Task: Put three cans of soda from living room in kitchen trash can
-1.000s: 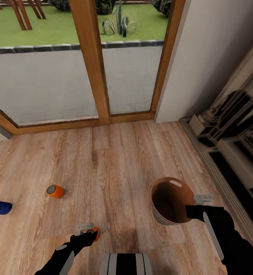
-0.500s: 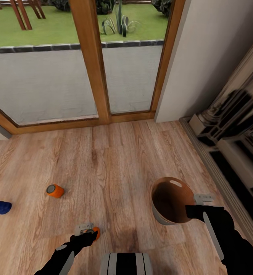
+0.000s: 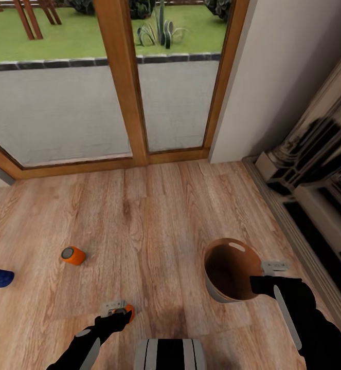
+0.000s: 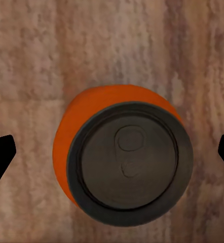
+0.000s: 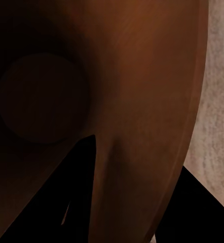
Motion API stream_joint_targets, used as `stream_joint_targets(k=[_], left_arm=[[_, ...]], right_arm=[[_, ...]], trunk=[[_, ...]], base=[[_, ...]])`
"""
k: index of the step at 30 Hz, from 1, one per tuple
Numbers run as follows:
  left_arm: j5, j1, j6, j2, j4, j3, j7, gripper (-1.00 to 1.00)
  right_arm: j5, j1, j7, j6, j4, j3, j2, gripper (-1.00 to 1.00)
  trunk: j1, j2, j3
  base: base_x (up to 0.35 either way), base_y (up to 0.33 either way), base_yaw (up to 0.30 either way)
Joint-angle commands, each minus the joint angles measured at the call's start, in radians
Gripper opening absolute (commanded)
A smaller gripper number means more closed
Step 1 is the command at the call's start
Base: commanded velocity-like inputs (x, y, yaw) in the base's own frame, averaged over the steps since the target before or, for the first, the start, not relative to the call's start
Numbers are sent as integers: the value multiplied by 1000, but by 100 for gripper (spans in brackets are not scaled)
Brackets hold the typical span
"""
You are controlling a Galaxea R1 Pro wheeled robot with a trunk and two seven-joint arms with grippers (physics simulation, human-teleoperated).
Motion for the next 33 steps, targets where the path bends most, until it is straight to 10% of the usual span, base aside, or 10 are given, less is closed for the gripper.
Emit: stream_joint_targets(k=[1, 33], left_arm=[[0, 0, 0, 0, 0, 0, 0, 100], [0, 0, 1, -1, 1, 1, 1, 100]], right_arm=[[-10, 0, 0, 0, 0, 0, 0, -100], [-9, 0, 0, 0, 0, 1, 0, -100]], trunk=[[0, 0, 0], [11, -21, -9]], base=[[0, 0, 0], [0, 0, 0]])
